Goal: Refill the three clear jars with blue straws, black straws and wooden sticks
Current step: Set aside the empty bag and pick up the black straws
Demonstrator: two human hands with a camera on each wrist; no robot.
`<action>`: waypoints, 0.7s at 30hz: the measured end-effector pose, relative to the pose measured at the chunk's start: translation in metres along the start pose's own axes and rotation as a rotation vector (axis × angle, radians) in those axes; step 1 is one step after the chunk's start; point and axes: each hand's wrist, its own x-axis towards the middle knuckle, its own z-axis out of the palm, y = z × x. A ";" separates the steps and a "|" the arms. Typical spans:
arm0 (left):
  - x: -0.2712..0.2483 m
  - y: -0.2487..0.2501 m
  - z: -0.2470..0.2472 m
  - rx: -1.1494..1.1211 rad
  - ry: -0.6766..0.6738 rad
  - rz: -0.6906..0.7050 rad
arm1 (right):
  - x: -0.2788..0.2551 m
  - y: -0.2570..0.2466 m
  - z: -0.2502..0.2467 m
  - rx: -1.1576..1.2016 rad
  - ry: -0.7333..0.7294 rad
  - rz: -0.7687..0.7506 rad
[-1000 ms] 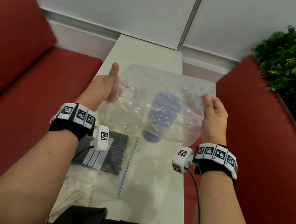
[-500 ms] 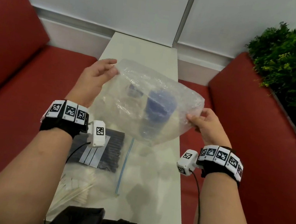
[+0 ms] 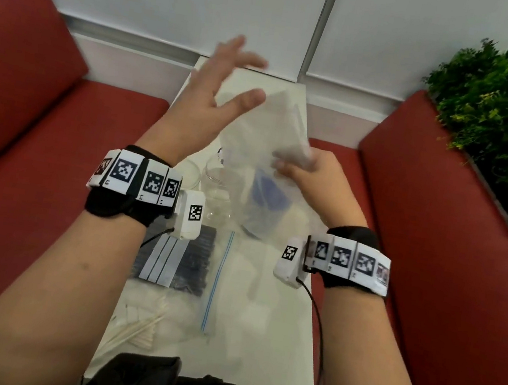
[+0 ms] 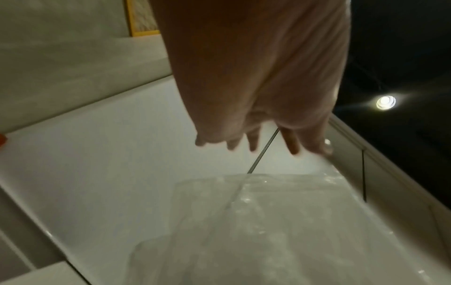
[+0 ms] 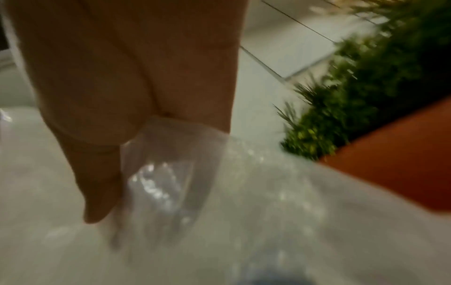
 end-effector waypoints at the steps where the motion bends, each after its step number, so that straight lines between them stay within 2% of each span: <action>1: -0.001 -0.005 -0.003 0.034 0.066 -0.046 | -0.002 0.003 -0.005 0.175 -0.018 0.012; 2: -0.003 -0.012 -0.005 0.031 0.075 -0.138 | -0.004 0.005 -0.010 0.345 -0.058 0.025; 4: -0.009 -0.026 -0.004 -0.099 -0.038 -0.388 | -0.008 0.009 -0.019 0.597 -0.155 0.052; 6: -0.016 -0.041 0.002 -0.332 -0.152 -0.551 | -0.012 0.013 -0.024 0.700 -0.229 0.077; 8: -0.023 -0.052 0.011 -0.525 -0.196 -0.650 | -0.017 0.022 -0.023 0.772 -0.271 0.118; 11: -0.033 -0.065 0.023 -0.682 -0.217 -0.642 | -0.026 0.039 -0.018 0.887 -0.248 0.207; 16: -0.035 -0.074 0.035 -0.680 -0.186 -0.579 | -0.039 0.066 -0.022 0.869 -0.275 0.282; 19: -0.029 -0.069 0.038 -0.711 -0.197 -0.560 | -0.042 0.073 -0.032 0.849 -0.208 0.275; 21: -0.024 -0.063 0.040 -0.629 -0.176 -0.526 | -0.041 0.069 -0.037 0.802 -0.093 0.207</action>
